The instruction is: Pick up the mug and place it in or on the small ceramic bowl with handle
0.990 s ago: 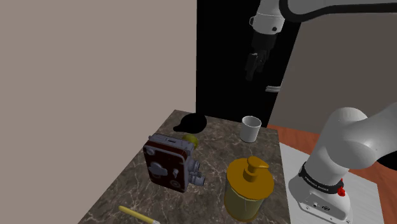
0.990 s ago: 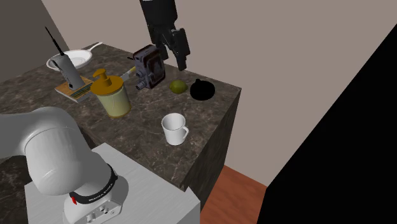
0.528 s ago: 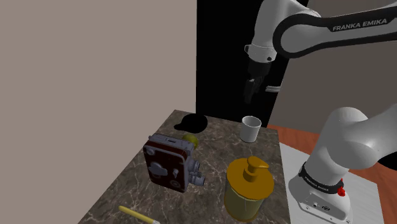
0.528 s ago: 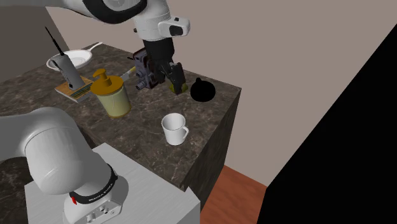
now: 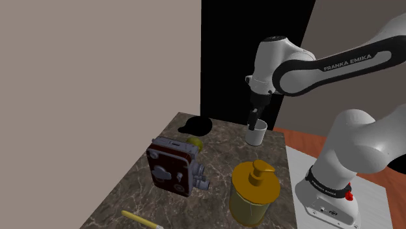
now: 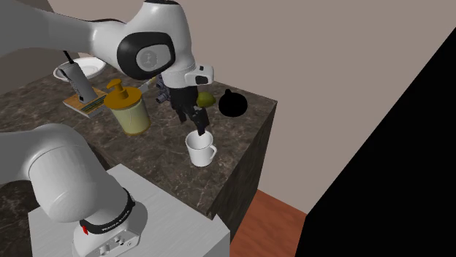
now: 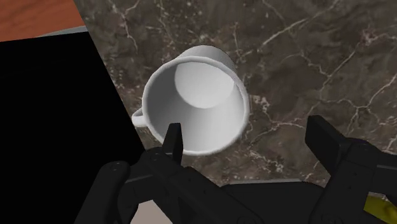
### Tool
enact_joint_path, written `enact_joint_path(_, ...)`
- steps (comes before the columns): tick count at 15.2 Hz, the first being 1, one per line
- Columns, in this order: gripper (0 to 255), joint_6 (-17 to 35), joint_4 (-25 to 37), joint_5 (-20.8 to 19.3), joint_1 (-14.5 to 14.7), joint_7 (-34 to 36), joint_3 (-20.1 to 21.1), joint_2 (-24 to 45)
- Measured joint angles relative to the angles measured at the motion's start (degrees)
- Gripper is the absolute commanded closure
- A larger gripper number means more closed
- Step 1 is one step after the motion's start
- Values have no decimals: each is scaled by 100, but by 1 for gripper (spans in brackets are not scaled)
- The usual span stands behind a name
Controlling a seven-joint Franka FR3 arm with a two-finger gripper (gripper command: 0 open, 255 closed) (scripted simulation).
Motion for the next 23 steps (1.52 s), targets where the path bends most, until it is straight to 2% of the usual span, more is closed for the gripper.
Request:
enact_joint_path(9, 0, 883, -520, -31, 7, 39, 4, 391)
enact_joint_path(15, 0, 964, -565, -47, -9, 28, -8, 424)
enact_joint_path(16, 255, 964, -565, -47, -9, 28, -8, 424)
enact_joint_path(23, 255, 965, -565, -46, -8, 28, -8, 423)
